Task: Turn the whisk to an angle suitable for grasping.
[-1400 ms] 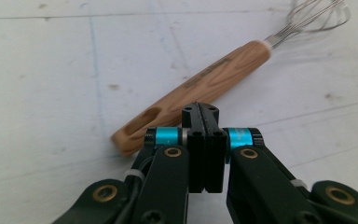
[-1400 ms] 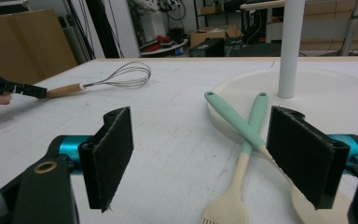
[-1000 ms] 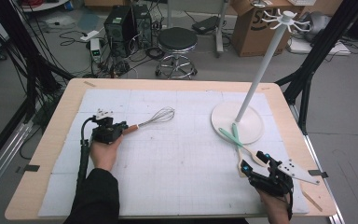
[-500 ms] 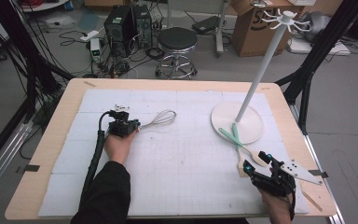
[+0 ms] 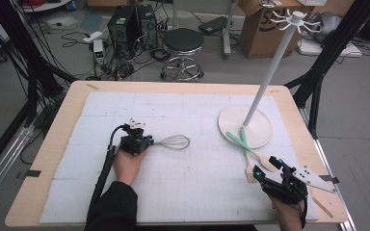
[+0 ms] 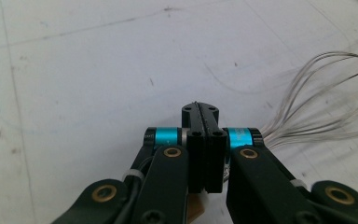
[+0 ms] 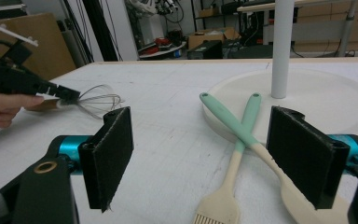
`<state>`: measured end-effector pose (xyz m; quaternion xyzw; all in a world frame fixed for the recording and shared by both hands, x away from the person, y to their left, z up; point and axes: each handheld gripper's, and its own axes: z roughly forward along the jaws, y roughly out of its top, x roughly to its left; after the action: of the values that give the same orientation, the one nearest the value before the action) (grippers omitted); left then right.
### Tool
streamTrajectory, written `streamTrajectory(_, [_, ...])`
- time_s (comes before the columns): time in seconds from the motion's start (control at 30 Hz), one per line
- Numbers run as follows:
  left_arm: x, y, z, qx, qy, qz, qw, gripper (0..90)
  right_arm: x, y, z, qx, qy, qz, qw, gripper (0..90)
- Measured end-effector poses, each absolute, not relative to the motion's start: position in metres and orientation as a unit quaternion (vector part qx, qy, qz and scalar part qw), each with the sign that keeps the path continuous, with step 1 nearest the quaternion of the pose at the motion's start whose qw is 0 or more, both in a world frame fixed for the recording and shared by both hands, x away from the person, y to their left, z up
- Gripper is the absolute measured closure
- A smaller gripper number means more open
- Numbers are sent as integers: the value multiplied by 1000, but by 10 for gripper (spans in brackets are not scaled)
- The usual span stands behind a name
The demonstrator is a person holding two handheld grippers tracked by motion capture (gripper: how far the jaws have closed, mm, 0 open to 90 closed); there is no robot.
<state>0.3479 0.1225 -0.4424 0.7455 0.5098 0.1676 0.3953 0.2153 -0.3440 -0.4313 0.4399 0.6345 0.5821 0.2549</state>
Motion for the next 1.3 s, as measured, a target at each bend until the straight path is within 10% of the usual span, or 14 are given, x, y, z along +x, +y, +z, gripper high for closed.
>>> streamTrajectory(0.67, [262,199,-422,668,525,168,500,894,215,-341,-430,435,637,583,257,221])
streamTrajectory(1.3, [253,261,-447,670,597,172,406,896,215,-337,-430,433,639,582,256,221])
